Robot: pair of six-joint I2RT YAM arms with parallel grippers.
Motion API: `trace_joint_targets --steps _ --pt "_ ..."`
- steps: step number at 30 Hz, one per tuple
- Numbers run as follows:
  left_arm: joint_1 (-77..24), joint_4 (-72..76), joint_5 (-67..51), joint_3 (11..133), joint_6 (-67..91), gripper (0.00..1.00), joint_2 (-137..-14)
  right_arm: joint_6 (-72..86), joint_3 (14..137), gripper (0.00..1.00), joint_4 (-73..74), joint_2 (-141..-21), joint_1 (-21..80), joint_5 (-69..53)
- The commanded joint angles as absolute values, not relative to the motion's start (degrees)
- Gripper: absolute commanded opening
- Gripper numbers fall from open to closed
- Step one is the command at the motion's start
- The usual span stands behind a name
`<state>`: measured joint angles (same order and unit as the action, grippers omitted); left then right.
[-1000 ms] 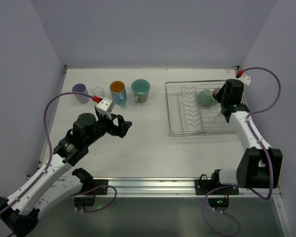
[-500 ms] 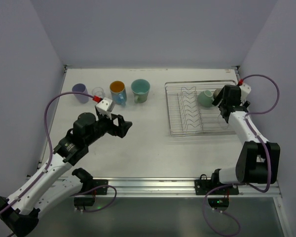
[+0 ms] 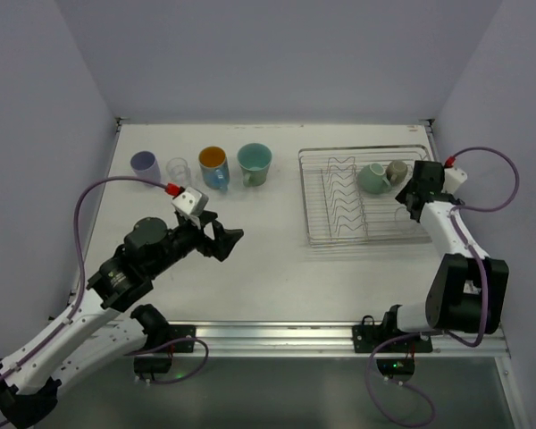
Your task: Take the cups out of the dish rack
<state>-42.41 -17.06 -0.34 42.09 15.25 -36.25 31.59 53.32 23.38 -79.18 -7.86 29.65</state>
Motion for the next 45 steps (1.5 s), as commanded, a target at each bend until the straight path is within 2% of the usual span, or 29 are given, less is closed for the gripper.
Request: trace_joint_targets --steps 1,7,9,13,14,17,23,28,34,39,45 --pt "-43.94 -16.44 2.02 42.63 13.71 0.89 -35.25 33.75 55.63 0.99 25.40 -82.96 -9.22 27.01" --pt "-44.30 -16.52 2.90 42.45 13.62 0.89 -34.72 34.89 58.36 0.99 24.35 -89.20 -10.28 22.33" --pt "-44.21 -16.17 3.08 42.45 13.54 0.89 -34.89 34.89 58.88 0.95 23.73 -89.56 -10.28 21.10" --pt "-44.21 -16.08 3.08 42.45 13.45 0.90 -35.68 34.98 57.22 0.69 19.88 -86.06 -10.28 20.30" --pt "-44.21 -16.00 3.08 42.45 13.53 0.89 -35.94 34.63 56.52 0.59 18.99 -84.91 -10.20 20.48" --pt "-44.12 -15.73 2.81 42.54 13.45 0.90 -36.65 33.58 53.27 0.51 14.16 -79.47 -10.02 19.43" --pt "-43.51 -15.03 1.58 42.80 13.80 0.89 -38.23 34.10 51.06 0.49 9.58 -71.91 -8.79 12.05" --pt "-43.15 -13.45 -2.01 44.03 15.47 0.86 -40.07 37.78 50.80 0.48 7.39 -65.84 -6.69 -0.34" --pt "-43.33 -4.85 -12.73 45.09 22.58 0.81 -44.98 43.59 50.62 0.48 3.52 -59.25 2.26 -10.36" --pt "-44.03 6.39 -19.85 45.79 28.55 0.78 -50.62 52.19 48.09 0.48 -4.55 -59.15 10.97 -21.26" --pt "-47.63 8.53 -18.99 51.15 27.78 0.75 -59.58 59.49 43.86 0.48 -15.53 -59.94 18.01 -26.18"
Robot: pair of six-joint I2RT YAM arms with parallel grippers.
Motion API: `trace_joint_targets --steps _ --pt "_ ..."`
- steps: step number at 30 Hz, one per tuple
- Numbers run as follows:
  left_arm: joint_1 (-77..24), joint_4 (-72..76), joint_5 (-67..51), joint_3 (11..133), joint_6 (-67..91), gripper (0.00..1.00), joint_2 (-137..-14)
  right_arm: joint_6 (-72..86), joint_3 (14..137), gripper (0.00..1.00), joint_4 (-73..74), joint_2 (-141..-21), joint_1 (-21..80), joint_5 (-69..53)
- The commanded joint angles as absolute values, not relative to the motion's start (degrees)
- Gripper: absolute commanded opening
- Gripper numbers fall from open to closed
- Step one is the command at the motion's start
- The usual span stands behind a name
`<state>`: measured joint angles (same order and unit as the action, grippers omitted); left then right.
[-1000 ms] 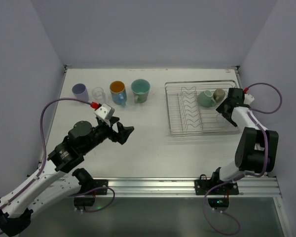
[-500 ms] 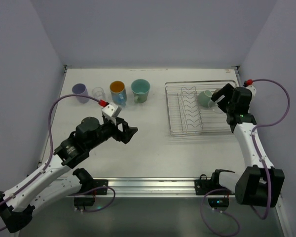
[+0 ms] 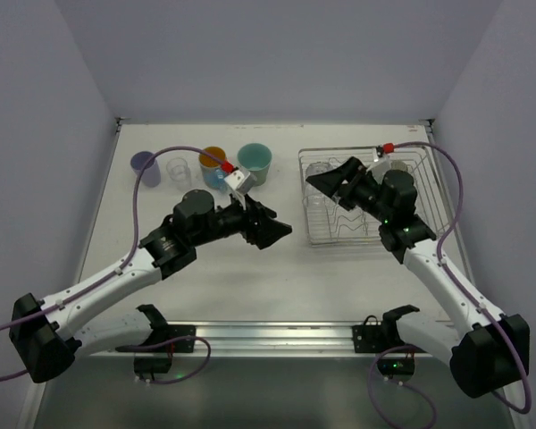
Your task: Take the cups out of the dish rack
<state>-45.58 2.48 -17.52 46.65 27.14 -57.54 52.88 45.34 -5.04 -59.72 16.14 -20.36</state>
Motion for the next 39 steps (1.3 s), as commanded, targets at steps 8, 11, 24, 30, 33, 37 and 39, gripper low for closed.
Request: trace_joint_targets --steps 8,11,24,30,33,37,39 --pt "-50.00 7.91 -10.82 55.45 22.51 0.73 -66.44 65.56 38.94 0.48 -22.94 -59.33 22.15 -26.89" --pt "-51.84 7.82 -7.76 57.21 19.71 0.68 -68.81 67.41 37.97 0.48 -24.78 -60.03 22.76 -27.51" --pt "-59.76 5.27 17.91 60.55 10.55 0.53 -73.91 71.37 36.21 0.47 -28.91 -61.70 23.47 -28.83" --pt "-62.84 5.98 29.96 60.30 7.65 0.47 -75.24 71.54 35.33 0.47 -28.30 -60.38 23.55 -27.25" --pt "-63.11 7.21 31.73 59.07 6.95 0.55 -74.62 71.45 35.24 0.46 -27.86 -59.68 23.47 -26.98" --pt "-63.28 8.70 31.38 58.45 6.07 0.75 -74.53 71.28 35.42 0.46 -27.33 -59.59 23.47 -26.63" --pt "-63.37 9.05 32.43 58.36 5.28 0.76 -74.71 71.19 35.42 0.46 -26.99 -59.59 23.55 -26.19"
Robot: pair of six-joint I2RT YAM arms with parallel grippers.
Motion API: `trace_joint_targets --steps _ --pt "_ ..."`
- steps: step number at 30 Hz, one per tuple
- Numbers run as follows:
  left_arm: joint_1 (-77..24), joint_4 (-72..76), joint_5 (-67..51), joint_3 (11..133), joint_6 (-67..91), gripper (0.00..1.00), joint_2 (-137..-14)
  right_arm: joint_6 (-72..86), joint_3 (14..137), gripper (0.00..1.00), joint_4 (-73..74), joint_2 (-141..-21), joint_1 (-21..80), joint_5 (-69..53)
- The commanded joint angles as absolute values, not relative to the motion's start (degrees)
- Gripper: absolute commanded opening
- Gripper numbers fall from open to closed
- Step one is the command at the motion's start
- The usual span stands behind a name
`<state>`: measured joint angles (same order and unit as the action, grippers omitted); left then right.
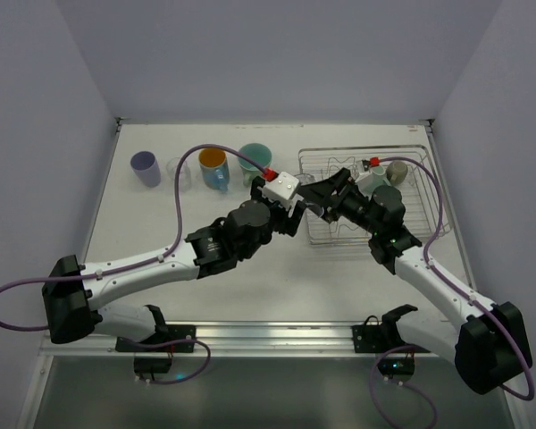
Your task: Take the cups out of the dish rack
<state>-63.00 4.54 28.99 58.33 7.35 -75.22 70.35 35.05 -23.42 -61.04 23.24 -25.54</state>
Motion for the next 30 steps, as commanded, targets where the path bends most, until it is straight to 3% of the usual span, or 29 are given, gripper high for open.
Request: trace_joint_targets --steps 1,4,7,14,17,18,19,24,30 --pt "-63.80 9.05 32.87 58.36 5.10 0.77 -74.71 70.58 35.42 0.46 -26.37 -59.50 23.55 -25.67" --pt "-63.90 10.19 33.57 58.01 4.05 0.79 -75.06 70.49 35.33 0.45 -26.28 -59.59 23.55 -25.66" --pt "-63.90 11.95 33.66 58.10 2.29 0.67 -76.72 71.28 34.98 0.45 -27.33 -59.76 23.91 -26.19" --pt "-63.90 13.10 30.67 58.45 2.02 0.00 -77.70 71.19 34.45 0.45 -27.07 -59.15 24.08 -26.54" --pt "-63.90 12.22 31.55 58.19 3.51 0.00 -76.56 71.10 34.01 0.52 -27.42 -59.68 24.08 -26.63" --pt "-63.81 11.96 31.90 57.92 3.95 0.00 -76.20 71.02 33.84 0.57 -27.51 -59.68 24.08 -26.63" --pt "-63.98 10.91 32.43 57.83 4.39 0.00 -75.77 70.93 33.84 0.70 -27.60 -59.59 24.08 -26.54" --pt "-63.63 4.50 35.85 56.60 10.54 0.00 -73.22 65.84 35.24 0.96 -22.42 -57.58 23.99 -23.91" --pt "-56.28 0.09 32.09 53.18 20.12 0.00 -68.30 59.34 37.26 0.99 -14.77 -55.28 23.99 -17.67"
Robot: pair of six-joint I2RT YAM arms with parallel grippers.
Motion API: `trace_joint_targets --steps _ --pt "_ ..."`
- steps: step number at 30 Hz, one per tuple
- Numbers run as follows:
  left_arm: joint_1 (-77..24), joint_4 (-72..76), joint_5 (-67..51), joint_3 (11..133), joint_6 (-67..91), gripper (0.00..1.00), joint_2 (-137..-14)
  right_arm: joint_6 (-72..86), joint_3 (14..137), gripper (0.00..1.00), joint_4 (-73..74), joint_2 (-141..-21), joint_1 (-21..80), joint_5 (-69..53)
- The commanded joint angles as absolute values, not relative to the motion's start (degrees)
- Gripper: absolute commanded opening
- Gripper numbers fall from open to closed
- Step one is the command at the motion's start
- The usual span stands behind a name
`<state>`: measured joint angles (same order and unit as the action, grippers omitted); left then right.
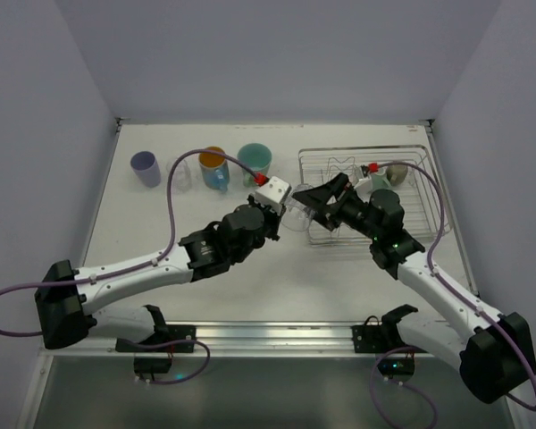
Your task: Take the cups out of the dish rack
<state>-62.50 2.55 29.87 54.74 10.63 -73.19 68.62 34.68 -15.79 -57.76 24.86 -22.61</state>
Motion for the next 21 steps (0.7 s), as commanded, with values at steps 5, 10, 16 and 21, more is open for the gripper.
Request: trace_joint_targets --steps 5,10,16,21 --pt "-49.32 -8.33 29.79 52.64 24.61 0.00 -64.61 56.08 37.27 0.99 -11.08 -54.14 23.91 -14.69" --pt "-47.64 -16.34 32.78 53.88 27.24 0.00 -60.74 53.62 37.97 0.99 -8.79 -53.88 23.82 -13.36" --pt "-39.66 -29.69 29.91 53.44 35.06 0.00 -58.10 50.28 38.41 0.99 -5.55 -52.82 23.82 -12.92" --pt "-23.58 -34.28 19.80 51.42 36.47 0.00 -57.31 46.94 38.85 0.99 -2.38 -50.98 23.91 -11.43"
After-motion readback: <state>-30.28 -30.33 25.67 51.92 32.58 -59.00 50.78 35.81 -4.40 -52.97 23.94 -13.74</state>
